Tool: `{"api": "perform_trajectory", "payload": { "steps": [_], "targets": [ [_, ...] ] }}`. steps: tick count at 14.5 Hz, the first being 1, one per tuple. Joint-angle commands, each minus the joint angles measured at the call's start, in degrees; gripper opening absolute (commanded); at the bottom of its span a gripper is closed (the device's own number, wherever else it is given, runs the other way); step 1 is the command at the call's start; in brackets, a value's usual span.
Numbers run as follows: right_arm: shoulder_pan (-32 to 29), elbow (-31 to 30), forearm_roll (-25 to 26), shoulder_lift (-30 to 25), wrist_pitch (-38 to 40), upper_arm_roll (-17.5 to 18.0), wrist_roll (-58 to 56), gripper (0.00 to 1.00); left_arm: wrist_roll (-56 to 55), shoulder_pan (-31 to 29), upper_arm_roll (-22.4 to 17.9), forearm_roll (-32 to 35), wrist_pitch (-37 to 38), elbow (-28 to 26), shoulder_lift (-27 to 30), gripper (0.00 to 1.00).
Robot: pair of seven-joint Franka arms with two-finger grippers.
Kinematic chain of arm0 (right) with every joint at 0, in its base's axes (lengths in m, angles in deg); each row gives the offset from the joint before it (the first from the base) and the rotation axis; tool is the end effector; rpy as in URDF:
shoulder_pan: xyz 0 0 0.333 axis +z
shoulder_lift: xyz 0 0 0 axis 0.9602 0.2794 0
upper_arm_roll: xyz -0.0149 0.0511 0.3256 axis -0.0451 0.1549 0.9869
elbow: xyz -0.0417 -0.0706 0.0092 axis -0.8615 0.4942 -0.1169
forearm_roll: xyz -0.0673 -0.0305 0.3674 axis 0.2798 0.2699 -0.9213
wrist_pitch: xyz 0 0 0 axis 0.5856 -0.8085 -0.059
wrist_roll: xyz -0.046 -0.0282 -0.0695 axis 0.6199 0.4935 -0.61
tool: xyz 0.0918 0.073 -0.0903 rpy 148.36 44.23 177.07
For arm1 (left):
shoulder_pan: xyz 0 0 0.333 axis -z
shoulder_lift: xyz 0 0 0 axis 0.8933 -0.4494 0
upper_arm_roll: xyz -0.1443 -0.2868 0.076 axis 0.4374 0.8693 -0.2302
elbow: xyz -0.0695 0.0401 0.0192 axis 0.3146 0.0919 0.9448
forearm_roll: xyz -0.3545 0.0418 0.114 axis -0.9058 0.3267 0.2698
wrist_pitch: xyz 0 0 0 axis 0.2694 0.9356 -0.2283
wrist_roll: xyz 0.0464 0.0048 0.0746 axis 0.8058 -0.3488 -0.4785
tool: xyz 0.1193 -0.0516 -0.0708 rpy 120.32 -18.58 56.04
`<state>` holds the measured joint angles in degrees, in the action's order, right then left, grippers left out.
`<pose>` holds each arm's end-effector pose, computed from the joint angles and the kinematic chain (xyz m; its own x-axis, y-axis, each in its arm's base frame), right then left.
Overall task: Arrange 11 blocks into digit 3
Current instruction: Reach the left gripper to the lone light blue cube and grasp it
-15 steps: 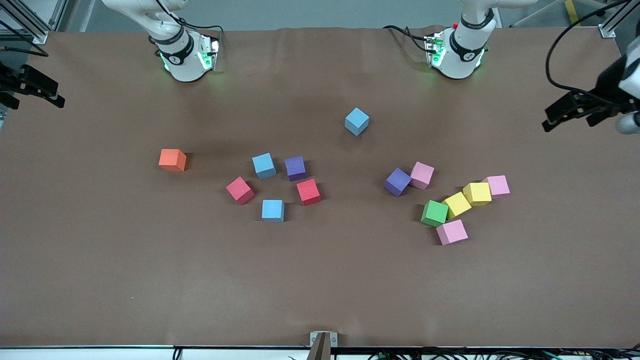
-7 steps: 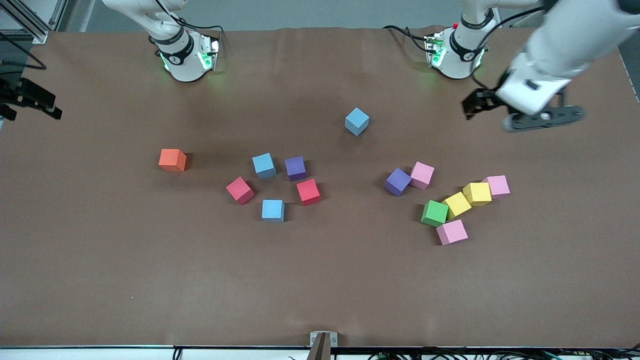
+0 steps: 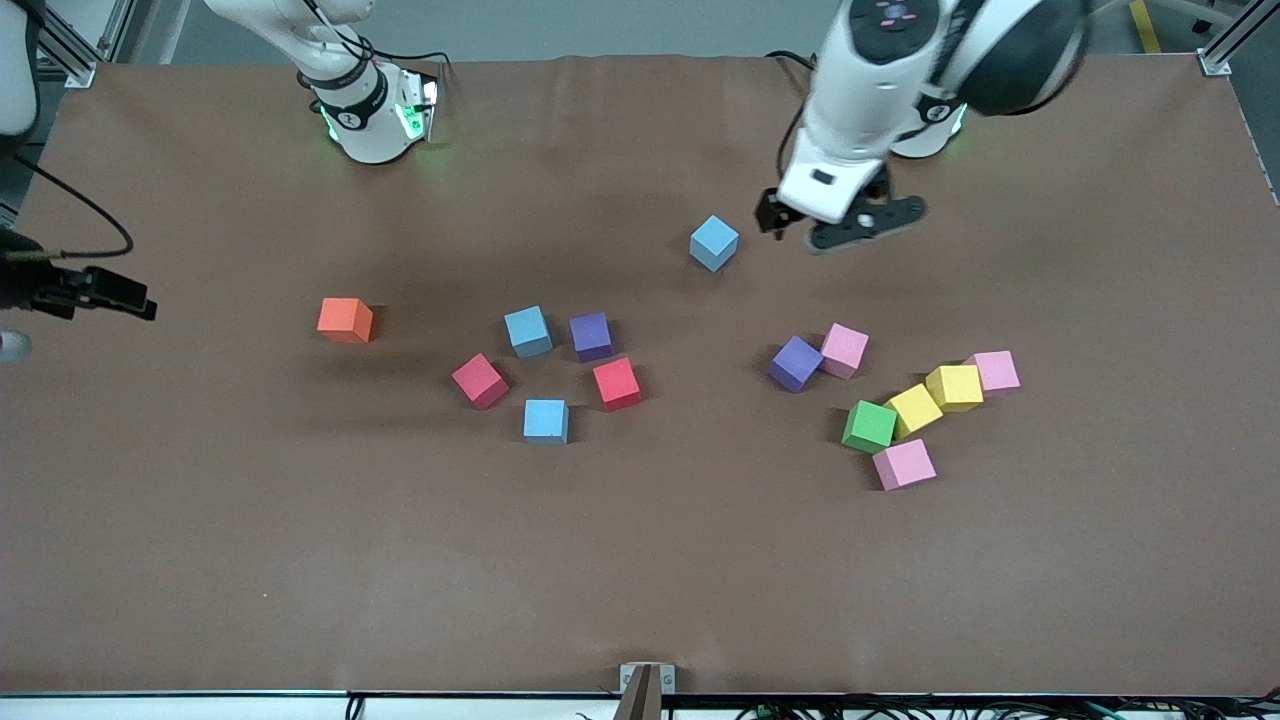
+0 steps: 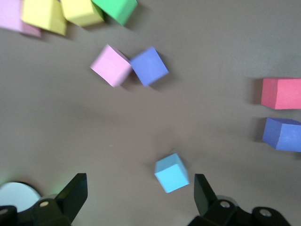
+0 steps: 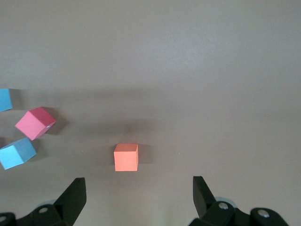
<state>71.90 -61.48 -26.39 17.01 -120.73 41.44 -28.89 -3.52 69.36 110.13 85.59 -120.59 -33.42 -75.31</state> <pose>0.5661 -0.0651 0.5258 0.9929 -0.0353 -0.1133 -0.0356 -0.9994 -0.0007 0.3949 -0.3388 0.4474 0.9499 0.3065 -0.0608 0.3027 -0.9509 -0.0644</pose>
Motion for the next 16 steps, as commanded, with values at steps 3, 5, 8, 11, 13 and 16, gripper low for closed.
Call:
{"api": "perform_trajectory", "payload": {
  "steps": [3,5,8,11,13,16],
  "targets": [
    [-0.6,1.1,-0.6,-0.9,0.8,0.9,1.1,1.00,-11.4,-0.7,6.9,-0.4,-15.2,-11.8,0.0,1.00],
    [-0.8,1.3,-1.0,-1.8,1.1,0.8,2.7,1.00,-16.8,-0.6,8.8,-0.4,-20.3,-14.5,-1.7,1.00],
    [-1.4,1.8,-7.4,-3.9,1.3,0.5,10.7,1.00,-23.9,0.3,9.5,0.8,-25.3,-16.8,-6.5,1.00],
    [-0.2,3.3,-7.4,-3.8,1.0,1.0,19.9,1.00,-28.9,2.0,9.5,1.4,-33.2,-21.9,-8.0,1.00],
    [1.3,2.7,-3.9,-3.4,1.4,1.0,20.2,1.00,-29.4,3.2,9.5,1.8,-35.0,-24.2,-8.6,1.00],
    [2.0,2.0,-0.9,-2.4,1.7,1.1,20.2,1.00,-31.8,4.7,9.5,1.9,-39.1,-27.2,-9.0,1.00]
  ]
}}
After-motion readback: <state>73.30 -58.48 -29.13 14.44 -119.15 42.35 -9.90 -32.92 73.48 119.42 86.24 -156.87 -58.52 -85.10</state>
